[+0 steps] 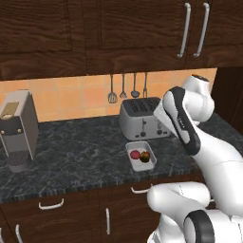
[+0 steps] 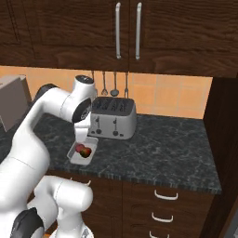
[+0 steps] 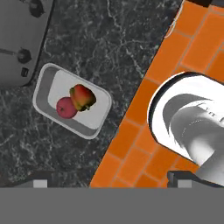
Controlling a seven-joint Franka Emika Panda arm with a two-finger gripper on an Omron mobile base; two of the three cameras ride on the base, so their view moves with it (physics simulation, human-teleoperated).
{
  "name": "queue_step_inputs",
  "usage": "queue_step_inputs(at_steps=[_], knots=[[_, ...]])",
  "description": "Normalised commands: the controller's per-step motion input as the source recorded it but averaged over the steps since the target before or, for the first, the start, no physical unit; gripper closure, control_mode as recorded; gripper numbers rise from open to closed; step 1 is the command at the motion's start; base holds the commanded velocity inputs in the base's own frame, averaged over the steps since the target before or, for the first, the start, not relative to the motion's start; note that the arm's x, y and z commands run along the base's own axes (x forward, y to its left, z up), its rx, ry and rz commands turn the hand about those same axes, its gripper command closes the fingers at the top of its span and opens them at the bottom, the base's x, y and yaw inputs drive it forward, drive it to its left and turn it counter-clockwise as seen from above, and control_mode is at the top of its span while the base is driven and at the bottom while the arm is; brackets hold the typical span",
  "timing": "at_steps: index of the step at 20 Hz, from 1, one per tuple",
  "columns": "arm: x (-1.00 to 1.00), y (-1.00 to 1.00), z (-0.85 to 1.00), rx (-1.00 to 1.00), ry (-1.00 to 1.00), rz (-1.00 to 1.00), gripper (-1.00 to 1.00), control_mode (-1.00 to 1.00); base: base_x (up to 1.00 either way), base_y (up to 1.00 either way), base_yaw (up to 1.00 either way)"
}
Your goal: Take the meat container that has the fish and place it on the second highest rack of the freezer. Then take the vegetable container that has the tomato and bell pepper and place it on the highest rack of the freezer.
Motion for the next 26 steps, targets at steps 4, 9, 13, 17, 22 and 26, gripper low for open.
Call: queue_step_inputs(at_steps=[4,9,13,17,22,26], knots=[[-0.37,0.00,-1.00,0.00,0.12,0.39,-1.00,-1.00,0.00,0.00,0.00],[-0.09,0.14,-0.99,0.00,0.01,0.18,-1.00,-1.00,0.00,0.00,0.00],[0.32,0.21,-0.78,0.00,0.00,0.01,-1.00,-1.00,0.00,0.00,0.00],[0.69,0.11,-0.44,0.00,-0.02,0.00,-1.00,-1.00,0.00,0.00,0.00],[0.63,0.00,-0.46,0.00,-0.02,0.03,-1.00,-1.00,0.00,0.00,0.00],[0.62,0.00,-0.42,-0.03,-0.04,0.08,-1.00,-1.00,0.00,0.00,0.00]])
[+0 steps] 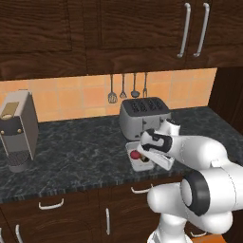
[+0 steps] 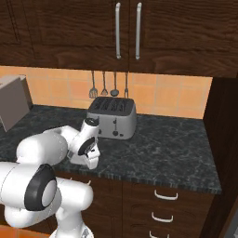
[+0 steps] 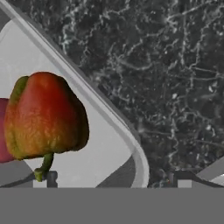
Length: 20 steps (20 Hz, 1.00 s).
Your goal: Take the meat container that has the fish and place it on the second highest rack of the freezer. Then take the vegetable container that has the tomato and bell pepper and place it on the highest rack of the freezer.
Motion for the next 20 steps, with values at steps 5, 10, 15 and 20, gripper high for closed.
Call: queue_step_inputs(at_steps=[5,10,15,20], knots=[[0.25,0.00,-0.34,-0.03,-0.05,0.07,-1.00,-1.00,0.00,0.00,0.00],[0.00,0.12,-0.38,-0.03,-0.01,0.04,1.00,-1.00,0.00,0.00,0.00],[0.00,0.08,-0.23,-0.02,0.00,0.02,1.00,-1.00,0.00,0.00,0.00],[-0.44,0.01,-0.05,0.00,-0.10,0.00,1.00,-1.00,0.00,0.00,0.00]])
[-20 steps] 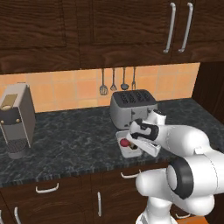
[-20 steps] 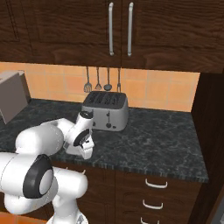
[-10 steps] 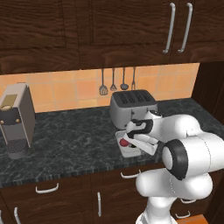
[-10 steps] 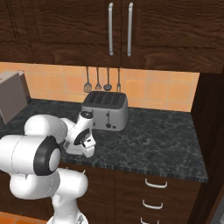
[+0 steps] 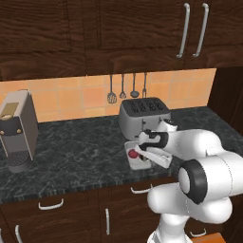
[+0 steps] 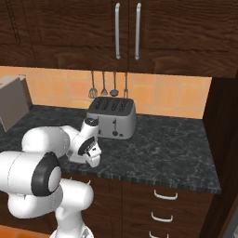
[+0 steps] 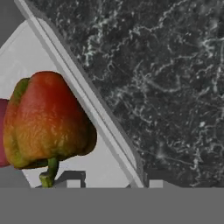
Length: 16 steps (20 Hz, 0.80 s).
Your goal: Take the meat container that has the fish and place it on the second highest rack of the freezer. Then take the vegetable container that has the tomato and bell pepper and place it on the highest rack of the freezer.
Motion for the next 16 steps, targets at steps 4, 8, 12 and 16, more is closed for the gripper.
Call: queue_step_inputs(at_steps=[4,8,12,16], knots=[[-0.26,0.00,-0.14,0.00,-0.03,0.00,1.00,-1.00,0.00,0.00,0.00],[-0.01,0.00,-0.15,0.00,-0.01,0.00,1.00,-1.00,0.00,0.00,0.00],[-0.19,-0.04,0.35,0.02,-0.06,0.00,1.00,-1.00,0.00,0.00,0.00],[-0.09,-0.05,0.70,0.01,0.00,0.00,1.00,-1.00,0.00,0.00,0.00]])
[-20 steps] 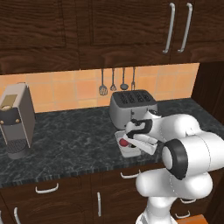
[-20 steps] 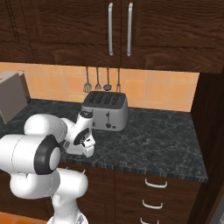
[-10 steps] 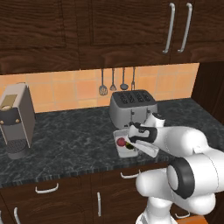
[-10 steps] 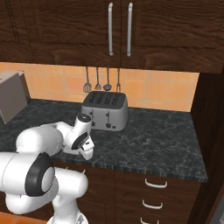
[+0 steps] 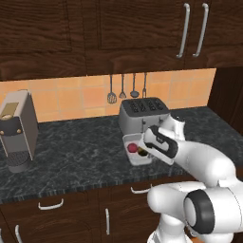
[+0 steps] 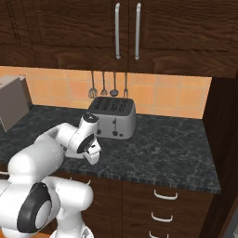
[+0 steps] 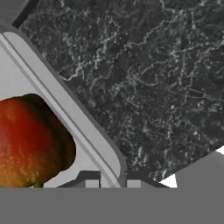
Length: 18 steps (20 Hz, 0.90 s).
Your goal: Take the meat container that has the fish and place it on the second highest rack of the freezer. Then take the vegetable container that has the tomato and bell pepper and place it on the highest rack of the freezer.
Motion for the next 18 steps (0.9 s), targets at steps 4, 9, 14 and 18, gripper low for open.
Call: queue_step_inputs(at_steps=[4,9,14,18], knots=[[-0.37,-0.32,0.95,0.04,-0.02,0.02,1.00,-1.00,0.00,0.00,0.00],[-0.72,-0.39,1.00,0.02,0.00,0.04,1.00,-1.00,0.00,0.00,0.00],[-0.97,-0.10,1.00,0.03,0.00,0.00,1.00,-1.00,0.00,0.00,0.00],[-0.74,0.00,1.00,0.00,0.00,-0.05,1.00,-1.00,0.00,0.00,0.00]])
